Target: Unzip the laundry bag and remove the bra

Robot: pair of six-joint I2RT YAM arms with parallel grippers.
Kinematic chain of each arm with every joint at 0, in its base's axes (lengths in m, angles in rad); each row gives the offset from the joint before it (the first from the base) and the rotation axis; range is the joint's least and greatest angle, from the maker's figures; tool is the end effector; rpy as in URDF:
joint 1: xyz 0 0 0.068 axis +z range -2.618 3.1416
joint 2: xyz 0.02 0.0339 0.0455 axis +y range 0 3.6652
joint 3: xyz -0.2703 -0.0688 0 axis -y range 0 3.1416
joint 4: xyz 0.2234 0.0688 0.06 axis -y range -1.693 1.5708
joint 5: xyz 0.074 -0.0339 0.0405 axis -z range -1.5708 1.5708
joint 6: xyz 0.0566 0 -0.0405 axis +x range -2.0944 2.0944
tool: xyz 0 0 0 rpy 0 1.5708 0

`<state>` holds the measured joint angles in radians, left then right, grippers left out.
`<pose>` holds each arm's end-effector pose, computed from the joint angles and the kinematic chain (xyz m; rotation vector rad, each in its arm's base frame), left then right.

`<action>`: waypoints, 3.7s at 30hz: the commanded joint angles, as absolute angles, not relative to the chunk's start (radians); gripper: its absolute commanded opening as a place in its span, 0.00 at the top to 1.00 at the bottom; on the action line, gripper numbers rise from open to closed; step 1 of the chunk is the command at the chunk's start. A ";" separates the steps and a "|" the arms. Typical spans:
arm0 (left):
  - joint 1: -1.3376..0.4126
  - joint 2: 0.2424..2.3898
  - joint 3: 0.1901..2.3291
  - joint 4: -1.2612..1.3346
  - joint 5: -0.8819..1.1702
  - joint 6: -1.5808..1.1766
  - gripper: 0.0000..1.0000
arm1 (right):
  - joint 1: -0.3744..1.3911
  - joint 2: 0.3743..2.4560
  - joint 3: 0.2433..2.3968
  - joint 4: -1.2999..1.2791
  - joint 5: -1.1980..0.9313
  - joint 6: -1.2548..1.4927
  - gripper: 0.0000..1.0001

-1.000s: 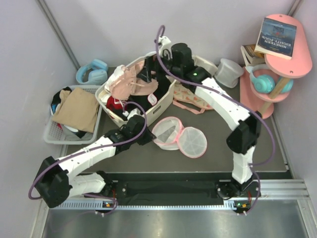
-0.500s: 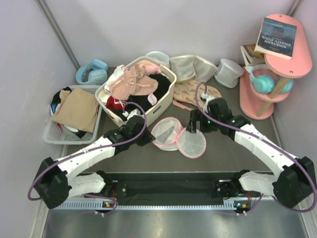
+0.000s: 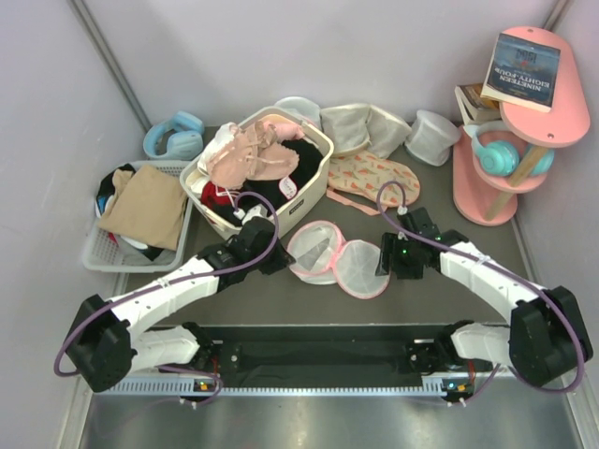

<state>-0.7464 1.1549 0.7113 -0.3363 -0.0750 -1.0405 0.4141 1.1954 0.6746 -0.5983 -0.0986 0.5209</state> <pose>0.1725 -0.1538 0.2273 -0.4030 2.4549 -0.7506 0.1822 0.0861 0.1886 0.1158 2.7514 0.4064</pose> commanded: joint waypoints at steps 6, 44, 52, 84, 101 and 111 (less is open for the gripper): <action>-0.747 1.160 0.698 -0.307 -0.041 -1.034 1.00 | 0.400 1.305 0.675 -0.519 -0.077 0.512 0.43; -0.841 1.597 0.880 -0.115 0.063 -0.928 1.00 | 0.472 1.503 1.449 -1.097 0.327 0.294 0.93; -0.864 1.491 0.925 -0.216 -0.023 -0.882 0.27 | 0.636 1.647 1.600 -1.092 0.336 0.376 0.88; -0.842 0.948 1.014 -0.706 -0.420 -0.848 0.01 | 0.761 1.488 1.416 -0.646 -0.140 0.537 0.06; -0.792 0.928 1.132 -0.750 -0.420 -0.784 0.01 | 0.523 1.164 1.138 -0.522 -0.190 0.413 0.02; -0.790 0.927 1.166 -0.779 -0.466 -0.773 0.01 | 0.520 1.066 1.039 -0.465 -0.161 0.445 0.01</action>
<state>-0.7933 0.9318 1.1297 -0.7494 -0.4347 -0.7898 0.5316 1.0798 1.0538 -0.5358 -0.1780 0.4400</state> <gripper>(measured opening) 0.987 0.987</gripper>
